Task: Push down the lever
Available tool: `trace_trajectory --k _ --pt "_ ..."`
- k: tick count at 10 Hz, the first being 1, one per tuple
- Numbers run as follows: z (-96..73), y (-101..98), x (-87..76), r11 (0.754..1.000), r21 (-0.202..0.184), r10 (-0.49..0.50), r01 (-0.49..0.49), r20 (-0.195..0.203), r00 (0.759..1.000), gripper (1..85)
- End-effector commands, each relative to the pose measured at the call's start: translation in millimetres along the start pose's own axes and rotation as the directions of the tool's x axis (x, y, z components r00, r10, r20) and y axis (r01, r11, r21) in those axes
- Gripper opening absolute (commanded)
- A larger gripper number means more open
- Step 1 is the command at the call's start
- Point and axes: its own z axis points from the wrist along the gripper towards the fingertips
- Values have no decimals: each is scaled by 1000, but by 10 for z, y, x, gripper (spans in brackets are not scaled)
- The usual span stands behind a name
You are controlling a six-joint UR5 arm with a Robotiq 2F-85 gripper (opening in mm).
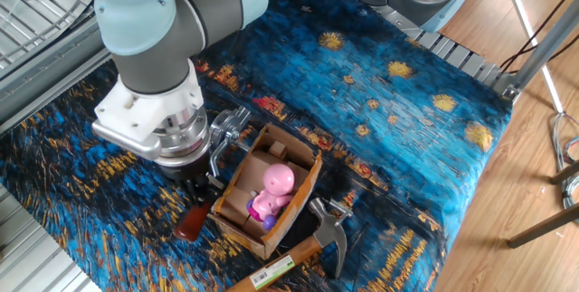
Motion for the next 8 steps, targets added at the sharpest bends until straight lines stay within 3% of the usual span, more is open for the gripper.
trace_trajectory --k 1,8 --pt "57 13 -11 1000 -17 6 -6 0 1000 157" --pt "154 -52 -43 1000 -1 3 -3 14 1000 143"
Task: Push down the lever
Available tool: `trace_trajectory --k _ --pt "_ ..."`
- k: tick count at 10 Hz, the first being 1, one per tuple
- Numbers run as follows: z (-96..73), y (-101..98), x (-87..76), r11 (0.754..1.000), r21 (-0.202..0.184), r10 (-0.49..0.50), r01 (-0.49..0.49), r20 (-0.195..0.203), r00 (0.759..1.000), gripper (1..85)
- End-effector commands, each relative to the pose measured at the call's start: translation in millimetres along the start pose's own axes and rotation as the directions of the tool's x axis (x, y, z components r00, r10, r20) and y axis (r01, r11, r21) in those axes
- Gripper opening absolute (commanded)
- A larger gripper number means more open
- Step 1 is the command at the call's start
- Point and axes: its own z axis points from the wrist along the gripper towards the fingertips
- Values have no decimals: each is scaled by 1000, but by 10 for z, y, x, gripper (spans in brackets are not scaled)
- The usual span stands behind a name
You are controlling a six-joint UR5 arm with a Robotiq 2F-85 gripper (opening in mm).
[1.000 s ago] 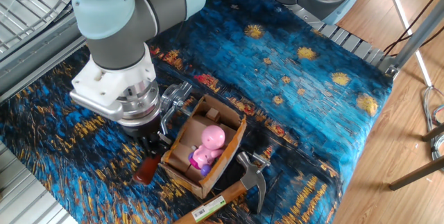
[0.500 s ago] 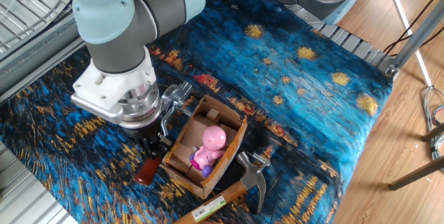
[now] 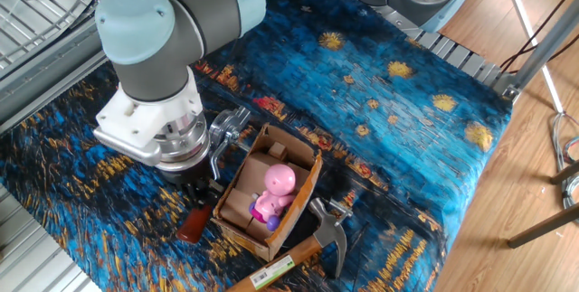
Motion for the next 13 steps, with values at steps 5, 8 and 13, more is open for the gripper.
trace_trajectory --k 5,8,13 --pt "-354 -221 154 999 29 -39 40 -32 999 137" --pt "-732 -308 363 997 68 -26 32 -91 995 113" --pt "-1401 -310 758 987 149 83 -66 -109 991 17"
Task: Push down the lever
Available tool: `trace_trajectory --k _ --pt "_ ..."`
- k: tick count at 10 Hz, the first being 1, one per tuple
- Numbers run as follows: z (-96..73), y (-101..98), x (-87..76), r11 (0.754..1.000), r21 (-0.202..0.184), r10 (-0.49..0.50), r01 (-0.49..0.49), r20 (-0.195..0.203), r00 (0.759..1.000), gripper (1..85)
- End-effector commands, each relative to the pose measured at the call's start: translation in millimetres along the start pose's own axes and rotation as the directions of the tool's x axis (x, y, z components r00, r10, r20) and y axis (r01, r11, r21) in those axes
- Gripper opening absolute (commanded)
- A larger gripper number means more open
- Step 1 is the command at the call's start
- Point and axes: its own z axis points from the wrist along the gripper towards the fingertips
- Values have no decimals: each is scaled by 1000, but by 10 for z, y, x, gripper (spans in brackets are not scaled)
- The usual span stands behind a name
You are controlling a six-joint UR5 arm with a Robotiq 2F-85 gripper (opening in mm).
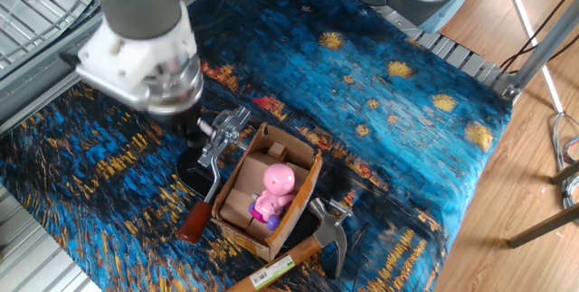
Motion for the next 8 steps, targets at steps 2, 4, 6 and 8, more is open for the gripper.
trace_trajectory --k 2,4,6,8 --pt "-373 196 269 997 -68 42 -42 6 999 17" --pt "-376 260 277 994 -92 53 -53 1 999 17" --pt "-374 228 232 990 -82 113 -112 14 993 17" --pt "-375 212 161 988 -80 138 -135 39 990 17"
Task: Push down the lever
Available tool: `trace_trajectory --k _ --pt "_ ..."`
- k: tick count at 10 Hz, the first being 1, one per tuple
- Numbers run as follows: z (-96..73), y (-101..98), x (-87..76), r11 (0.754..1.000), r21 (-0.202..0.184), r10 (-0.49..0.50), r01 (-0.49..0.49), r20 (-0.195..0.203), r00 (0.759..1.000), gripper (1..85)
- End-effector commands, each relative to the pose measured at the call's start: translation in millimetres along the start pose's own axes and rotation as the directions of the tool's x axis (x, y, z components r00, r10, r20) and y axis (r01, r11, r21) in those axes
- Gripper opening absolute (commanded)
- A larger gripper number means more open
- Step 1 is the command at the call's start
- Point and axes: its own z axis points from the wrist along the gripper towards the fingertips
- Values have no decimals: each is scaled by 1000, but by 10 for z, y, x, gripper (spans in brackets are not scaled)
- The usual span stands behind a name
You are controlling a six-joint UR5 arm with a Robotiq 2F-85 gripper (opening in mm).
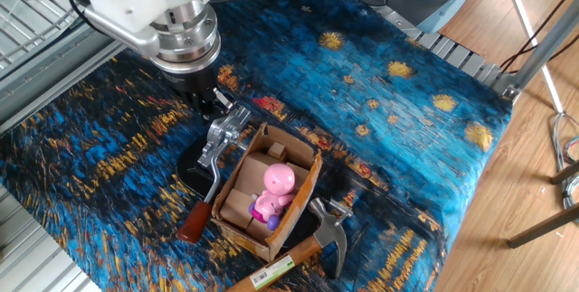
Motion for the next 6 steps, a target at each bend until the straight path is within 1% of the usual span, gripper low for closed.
trace_trajectory --k 1,2,4,6 --pt "-70 2 -52 999 -8 44 -44 26 999 17" --pt "-158 12 -45 999 -19 49 -49 14 999 17" --pt "-155 -50 -119 999 6 51 -51 37 998 17" --pt "-182 -72 -132 998 8 61 -61 40 997 17"
